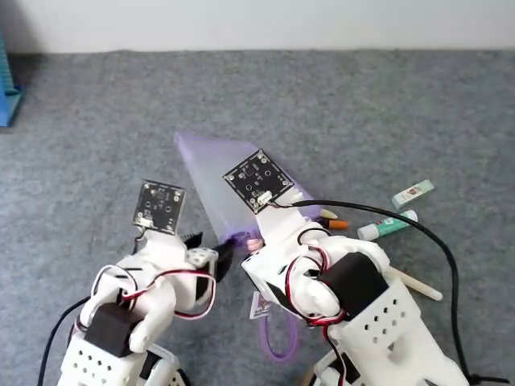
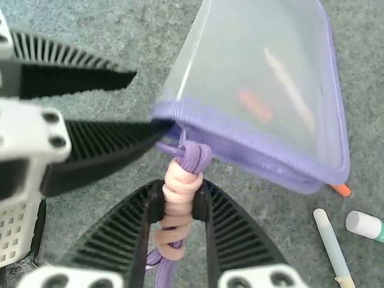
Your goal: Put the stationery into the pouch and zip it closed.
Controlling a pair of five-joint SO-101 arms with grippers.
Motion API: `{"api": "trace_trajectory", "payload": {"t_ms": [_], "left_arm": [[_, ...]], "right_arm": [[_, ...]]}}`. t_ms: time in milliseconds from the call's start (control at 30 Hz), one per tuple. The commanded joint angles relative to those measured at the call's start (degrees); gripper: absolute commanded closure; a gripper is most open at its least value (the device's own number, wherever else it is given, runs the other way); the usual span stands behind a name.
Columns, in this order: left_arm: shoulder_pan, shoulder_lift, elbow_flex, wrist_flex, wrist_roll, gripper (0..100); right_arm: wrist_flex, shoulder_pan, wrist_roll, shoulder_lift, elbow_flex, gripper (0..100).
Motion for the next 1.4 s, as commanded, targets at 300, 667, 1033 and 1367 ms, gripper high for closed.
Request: {"api": "trace_trajectory", "payload": {"t_ms": [300, 667, 1033, 1367], "left_arm": [[-1.32, 0.70, 6.29, -7.47, -4.13, 99], [-10.46, 0.70, 6.02, -6.86, -5.10, 99], [-11.96, 0.26, 4.26, -1.23, -5.19, 99], [-11.52, 0.62, 1.10, -2.11, -5.10, 87]], "right_arm": [[2.24, 0.48, 0.53, -1.45, -0.70, 99.1], [5.93, 8.22, 0.44, -4.88, -0.35, 99.1], [6.11, 24.48, 9.14, -9.27, -0.35, 99.1], [9.63, 24.84, 9.76, -12.00, -0.53, 99.1]]}}
